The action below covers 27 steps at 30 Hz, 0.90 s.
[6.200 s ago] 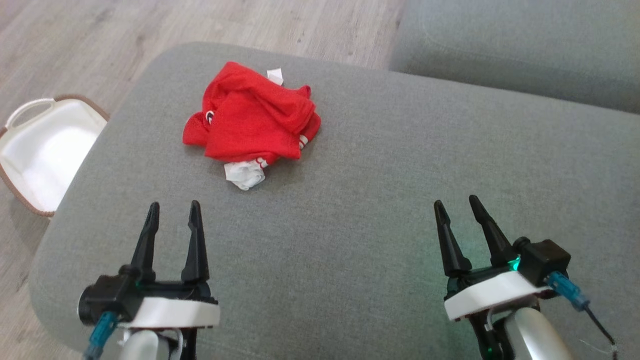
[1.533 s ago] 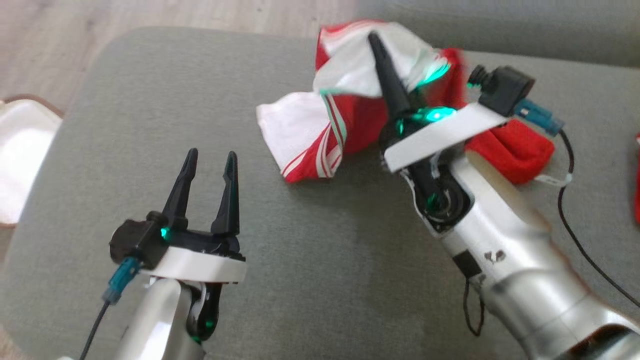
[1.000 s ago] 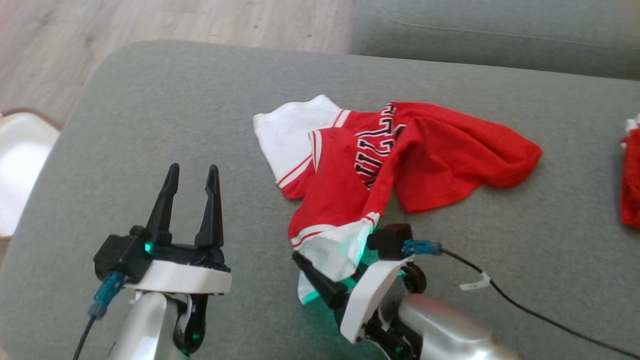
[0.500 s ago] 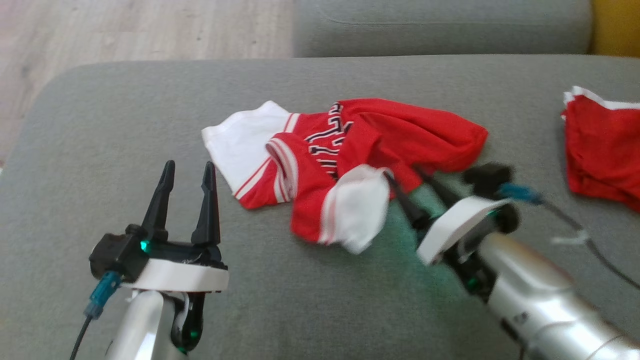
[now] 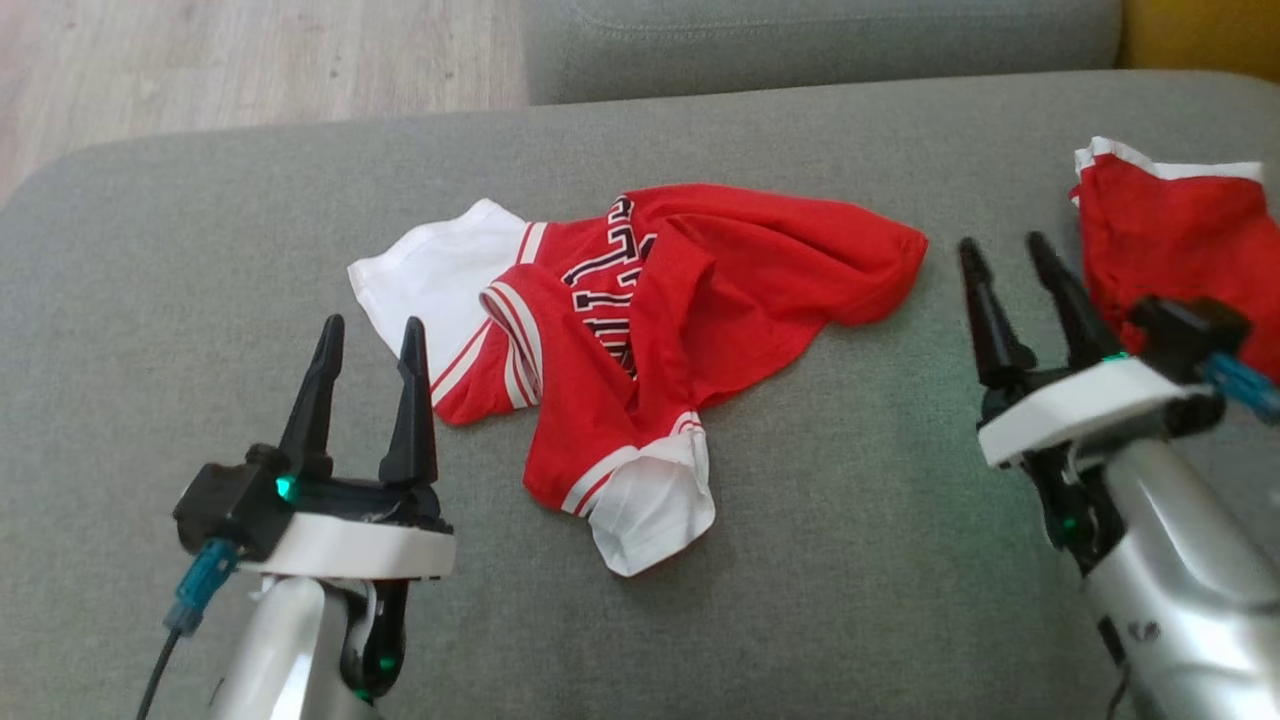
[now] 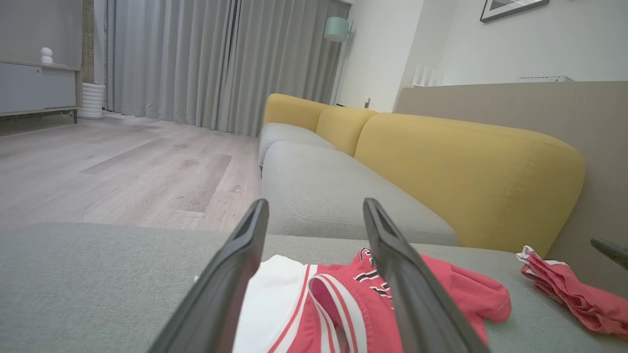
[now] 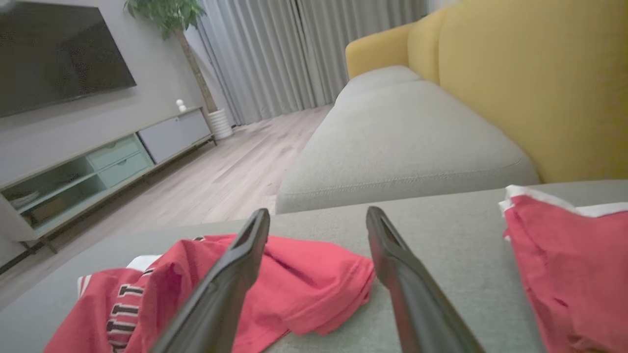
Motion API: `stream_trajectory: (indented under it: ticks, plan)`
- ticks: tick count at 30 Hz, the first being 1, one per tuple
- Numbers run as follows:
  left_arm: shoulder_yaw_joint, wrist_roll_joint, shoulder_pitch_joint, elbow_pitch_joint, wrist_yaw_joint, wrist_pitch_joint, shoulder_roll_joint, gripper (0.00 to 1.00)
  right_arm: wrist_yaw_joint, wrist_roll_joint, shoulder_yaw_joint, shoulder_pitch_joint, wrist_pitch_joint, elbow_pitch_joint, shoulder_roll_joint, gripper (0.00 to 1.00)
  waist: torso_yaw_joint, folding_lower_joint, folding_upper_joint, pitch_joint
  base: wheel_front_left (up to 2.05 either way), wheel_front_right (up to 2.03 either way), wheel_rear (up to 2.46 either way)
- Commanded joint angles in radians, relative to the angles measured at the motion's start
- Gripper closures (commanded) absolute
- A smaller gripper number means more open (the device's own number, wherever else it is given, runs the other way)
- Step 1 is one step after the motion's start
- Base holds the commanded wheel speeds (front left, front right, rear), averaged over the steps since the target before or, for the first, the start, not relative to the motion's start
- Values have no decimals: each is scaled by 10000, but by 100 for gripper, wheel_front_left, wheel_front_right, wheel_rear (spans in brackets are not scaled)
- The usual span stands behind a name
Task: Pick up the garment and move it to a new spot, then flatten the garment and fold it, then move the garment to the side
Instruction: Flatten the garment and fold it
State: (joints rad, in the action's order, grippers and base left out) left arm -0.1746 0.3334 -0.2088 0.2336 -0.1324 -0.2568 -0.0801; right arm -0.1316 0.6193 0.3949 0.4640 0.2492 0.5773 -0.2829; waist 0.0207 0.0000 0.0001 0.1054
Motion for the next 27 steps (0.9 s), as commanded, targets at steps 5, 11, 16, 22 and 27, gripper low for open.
stream_trajectory:
  ticks: [5, 11, 16, 22, 27]
  plan:
    - [299, -6, -637, 0, 17, -49, -53, 0, 9, -1323, -1322, -1004, 123, -1293, 941, 0, 35, 0, -1, 281, 0, 0, 0]
    - [348, -168, -1460, 1758, 155, 367, -238, 0, 9, -2315, -2138, -1447, 0, -2183, 1556, 0, -165, 0, -1, 751, 0, 0, 0]
    - [406, 2, -2739, 3561, 247, 1662, -444, 0, 9, -2690, -2446, -1558, -236, -2721, 1840, 0, -526, 0, -1, 1315, 0, 0, 0]
    - [515, 60, -4032, 5626, 593, 2969, -861, 0, 9, -2861, -2713, -1584, -264, -3078, 2076, 0, -1028, 0, -1, 1945, 0, 0, 0]
    - [352, 40, -4493, 6612, 577, 3707, -1017, 19, 9, -2909, -2827, -1585, -227, -3184, 2154, 0, -1173, 0, -1, 2147, 0, 0, 0]
